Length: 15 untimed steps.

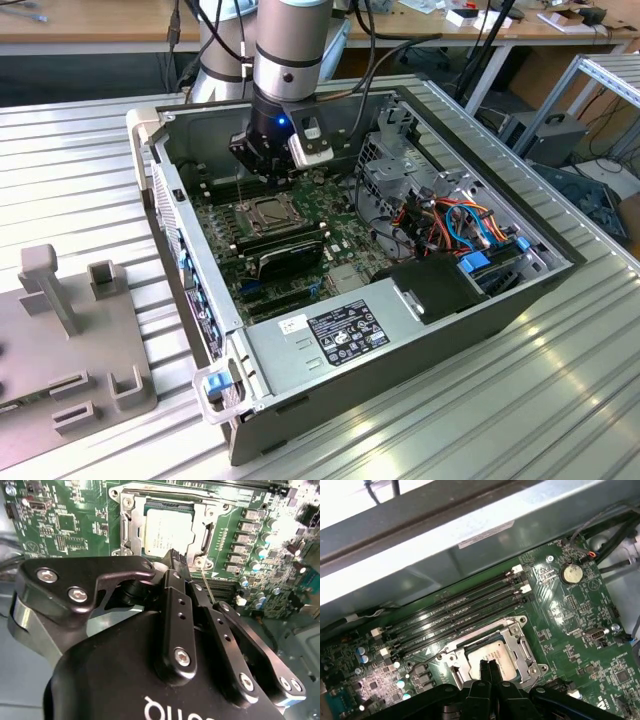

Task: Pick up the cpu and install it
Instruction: 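Install the first cpu locking lever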

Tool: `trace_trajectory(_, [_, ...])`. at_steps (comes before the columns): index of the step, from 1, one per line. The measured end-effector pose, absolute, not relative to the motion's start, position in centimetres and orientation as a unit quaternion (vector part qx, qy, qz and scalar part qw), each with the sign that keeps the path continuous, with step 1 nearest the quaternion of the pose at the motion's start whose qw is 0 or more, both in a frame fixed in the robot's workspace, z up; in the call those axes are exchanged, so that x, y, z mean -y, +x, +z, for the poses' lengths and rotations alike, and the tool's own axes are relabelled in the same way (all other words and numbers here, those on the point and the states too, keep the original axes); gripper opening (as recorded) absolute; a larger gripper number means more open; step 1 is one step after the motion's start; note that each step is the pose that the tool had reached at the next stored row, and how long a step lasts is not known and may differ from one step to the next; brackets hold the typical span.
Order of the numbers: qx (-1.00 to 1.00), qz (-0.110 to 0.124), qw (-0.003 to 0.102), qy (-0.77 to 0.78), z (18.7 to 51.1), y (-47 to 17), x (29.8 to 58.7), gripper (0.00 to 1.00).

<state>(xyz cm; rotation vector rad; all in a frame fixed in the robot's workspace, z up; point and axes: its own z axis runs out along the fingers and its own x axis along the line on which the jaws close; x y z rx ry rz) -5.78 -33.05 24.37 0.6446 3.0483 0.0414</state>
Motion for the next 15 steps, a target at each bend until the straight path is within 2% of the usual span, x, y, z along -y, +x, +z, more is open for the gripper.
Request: trace_trajectory(15, [-0.983, 0.014, 0.013, 0.182, 24.36, -5.78, 33.04, 0.11])
